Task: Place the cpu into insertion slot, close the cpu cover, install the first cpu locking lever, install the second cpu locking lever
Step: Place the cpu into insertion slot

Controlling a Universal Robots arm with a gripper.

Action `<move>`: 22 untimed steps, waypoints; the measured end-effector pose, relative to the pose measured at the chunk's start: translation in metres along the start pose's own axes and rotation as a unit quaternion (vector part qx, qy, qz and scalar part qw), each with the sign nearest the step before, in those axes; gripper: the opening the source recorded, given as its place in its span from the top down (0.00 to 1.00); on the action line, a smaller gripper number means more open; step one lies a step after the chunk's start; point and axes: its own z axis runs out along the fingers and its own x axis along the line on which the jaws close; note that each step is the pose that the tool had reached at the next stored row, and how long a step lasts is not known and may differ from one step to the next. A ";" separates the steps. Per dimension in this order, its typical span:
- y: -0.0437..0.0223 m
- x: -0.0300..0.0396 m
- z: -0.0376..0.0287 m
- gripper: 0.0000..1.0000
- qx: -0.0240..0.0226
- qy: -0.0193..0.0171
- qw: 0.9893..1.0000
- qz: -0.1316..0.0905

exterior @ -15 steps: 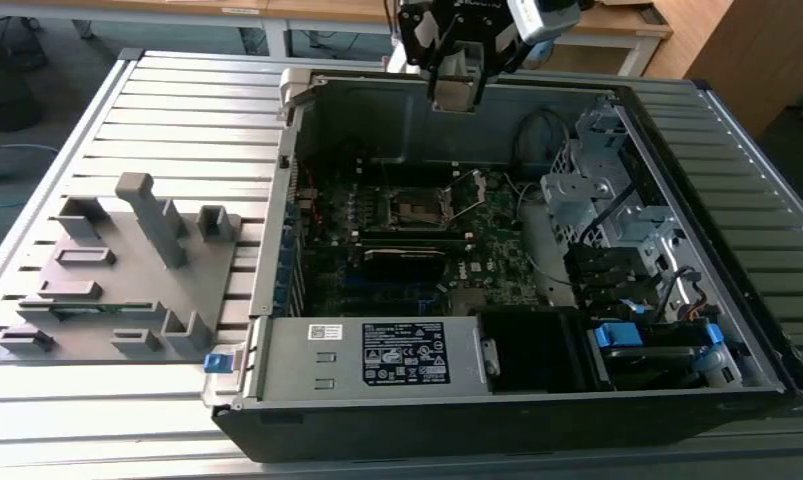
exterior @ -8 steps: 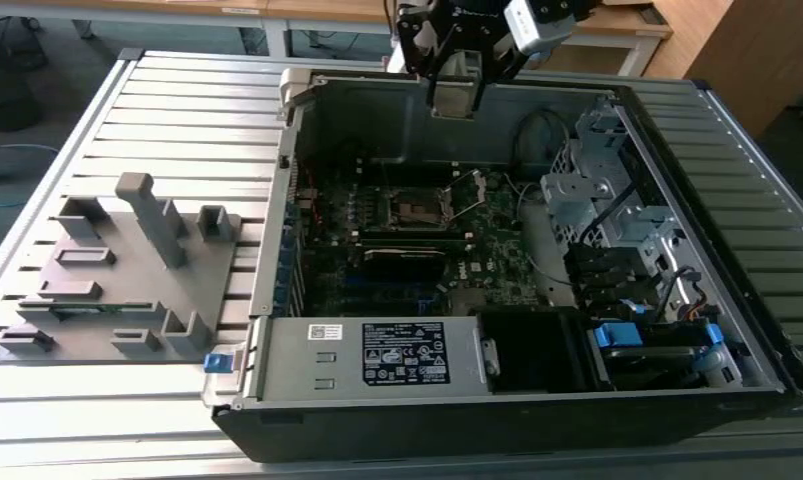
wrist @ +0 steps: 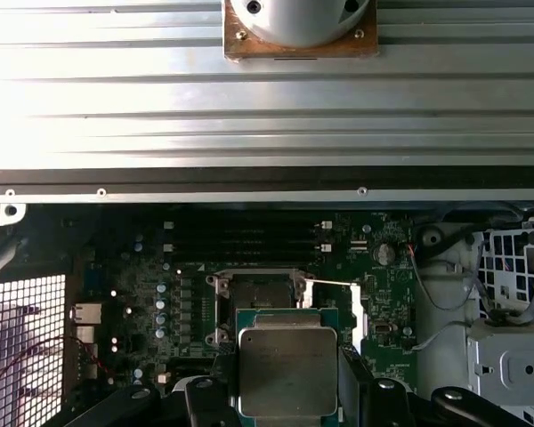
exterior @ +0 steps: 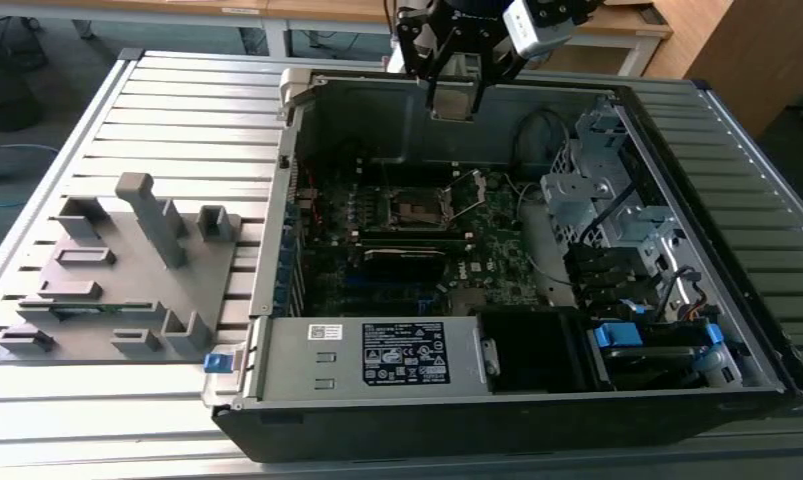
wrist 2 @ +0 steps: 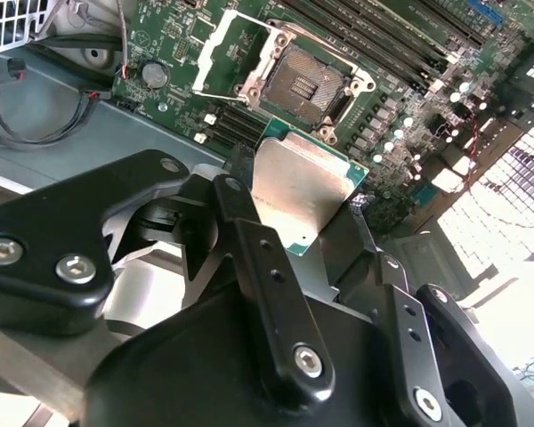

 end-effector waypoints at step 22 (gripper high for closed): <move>-0.0007 -0.0002 0.0079 0.46 0.000 -0.001 1.000 0.000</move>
